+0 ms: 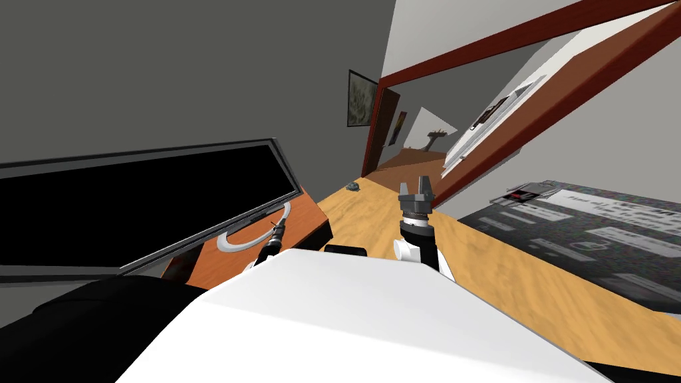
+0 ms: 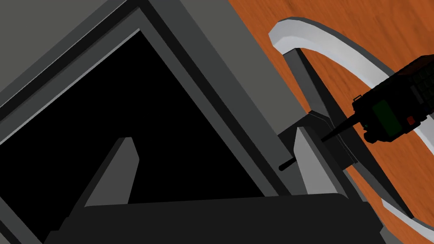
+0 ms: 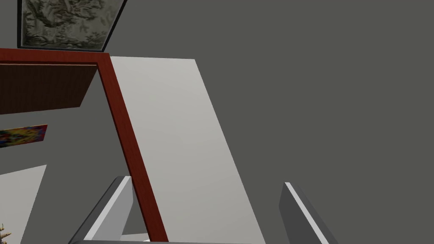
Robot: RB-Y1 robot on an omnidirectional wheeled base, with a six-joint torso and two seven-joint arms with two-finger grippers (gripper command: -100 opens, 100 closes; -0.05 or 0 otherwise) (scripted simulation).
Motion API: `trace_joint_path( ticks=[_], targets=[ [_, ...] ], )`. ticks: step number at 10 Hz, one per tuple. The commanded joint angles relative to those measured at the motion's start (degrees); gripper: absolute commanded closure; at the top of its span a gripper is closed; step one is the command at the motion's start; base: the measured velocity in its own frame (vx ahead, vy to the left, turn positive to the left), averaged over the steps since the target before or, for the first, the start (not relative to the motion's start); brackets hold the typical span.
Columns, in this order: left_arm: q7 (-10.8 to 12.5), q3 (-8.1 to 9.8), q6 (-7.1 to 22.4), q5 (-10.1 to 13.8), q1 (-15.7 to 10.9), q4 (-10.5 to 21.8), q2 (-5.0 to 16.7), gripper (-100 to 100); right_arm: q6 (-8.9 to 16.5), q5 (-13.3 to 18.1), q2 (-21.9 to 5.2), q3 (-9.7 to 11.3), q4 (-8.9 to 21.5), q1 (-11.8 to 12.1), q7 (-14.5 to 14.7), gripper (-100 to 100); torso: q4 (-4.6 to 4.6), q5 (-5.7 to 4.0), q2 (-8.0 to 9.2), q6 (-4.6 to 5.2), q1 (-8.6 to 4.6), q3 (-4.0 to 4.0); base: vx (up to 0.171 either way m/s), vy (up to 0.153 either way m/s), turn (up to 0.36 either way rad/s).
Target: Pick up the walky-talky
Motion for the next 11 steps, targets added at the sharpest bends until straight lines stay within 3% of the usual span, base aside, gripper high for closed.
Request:
trace_joint_path(
  ticks=[1,3,8,11],
  targets=[
    [-0.7,1.03,1.5,0.3,-0.5,2.9,0.9,-100,0.0,0.0,0.0,0.0,0.0,0.0,0.0,0,0.00,0.00,0.00,0.00,0.00,0.00,0.078,-0.078,-0.170],
    [-1.3,1.87,2.5,0.5,-0.3,6.2,1.6,-100,0.0,0.0,0.0,0.0,0.0,0.0,0.0,0,-0.01,0.00,-0.02,0.00,0.03,-0.02,0.068,-0.056,-0.144],
    [-1.8,2.69,3.5,0.8,-0.1,9.7,2.3,-100,0.0,0.0,0.0,0.0,0.0,0.0,0.0,0,0.01,0.03,0.06,0.00,0.13,0.03,0.044,-0.023,-0.062],
    [-3.0,4.27,5.4,1.2,0.3,13.9,3.8,-100,0.0,0.0,0.0,0.0,0.0,0.0,0.0,0,0.01,0.02,0.07,-0.01,0.10,0.04,0.055,-0.036,-0.115]
  ],
)
